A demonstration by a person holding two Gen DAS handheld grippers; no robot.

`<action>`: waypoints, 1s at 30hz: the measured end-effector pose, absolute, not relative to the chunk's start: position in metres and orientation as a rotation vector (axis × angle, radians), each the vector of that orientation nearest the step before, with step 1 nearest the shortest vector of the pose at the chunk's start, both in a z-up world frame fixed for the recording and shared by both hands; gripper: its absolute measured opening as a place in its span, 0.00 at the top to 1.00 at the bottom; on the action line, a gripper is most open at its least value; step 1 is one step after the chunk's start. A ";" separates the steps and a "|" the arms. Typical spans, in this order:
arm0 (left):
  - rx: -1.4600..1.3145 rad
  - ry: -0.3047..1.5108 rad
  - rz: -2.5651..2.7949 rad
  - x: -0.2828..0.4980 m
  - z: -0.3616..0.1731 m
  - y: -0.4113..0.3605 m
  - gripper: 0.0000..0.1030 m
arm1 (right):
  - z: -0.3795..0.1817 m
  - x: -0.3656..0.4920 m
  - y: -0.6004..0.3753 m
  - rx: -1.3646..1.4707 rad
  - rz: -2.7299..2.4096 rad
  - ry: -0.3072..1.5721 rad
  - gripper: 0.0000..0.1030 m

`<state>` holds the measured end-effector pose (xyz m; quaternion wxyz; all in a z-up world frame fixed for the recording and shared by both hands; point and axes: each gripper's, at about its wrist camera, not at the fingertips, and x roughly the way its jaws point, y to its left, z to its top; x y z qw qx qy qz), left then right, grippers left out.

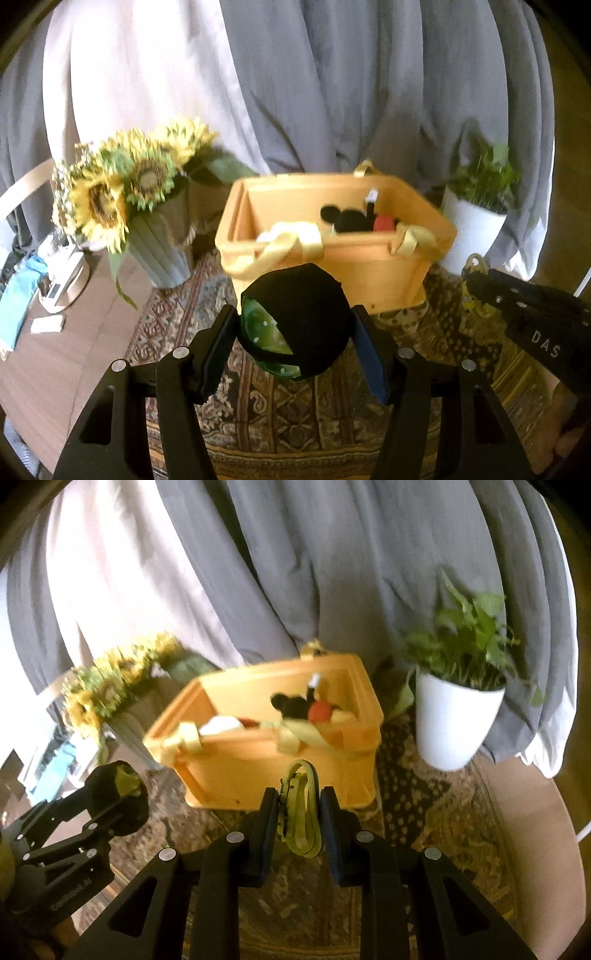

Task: Organize soft objects
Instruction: 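Carry the black-green toy and yellow cord over the orange crate with both tools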

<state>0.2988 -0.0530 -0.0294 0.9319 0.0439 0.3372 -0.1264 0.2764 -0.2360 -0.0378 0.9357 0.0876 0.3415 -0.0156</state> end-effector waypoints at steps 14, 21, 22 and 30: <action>0.054 0.607 -0.259 0.331 0.012 -0.060 0.40 | 0.007 0.300 -0.235 0.181 0.009 0.554 0.76; 0.052 0.592 -0.267 0.362 0.025 -0.068 0.40 | 0.015 0.328 -0.233 0.176 0.033 0.541 0.76; 0.055 0.587 -0.266 0.366 0.027 -0.069 0.40 | 0.016 0.332 -0.232 0.173 0.036 0.544 0.76; 0.068 0.576 -0.278 0.403 0.031 -0.082 0.40 | 0.013 0.373 -0.236 0.184 0.053 0.573 0.76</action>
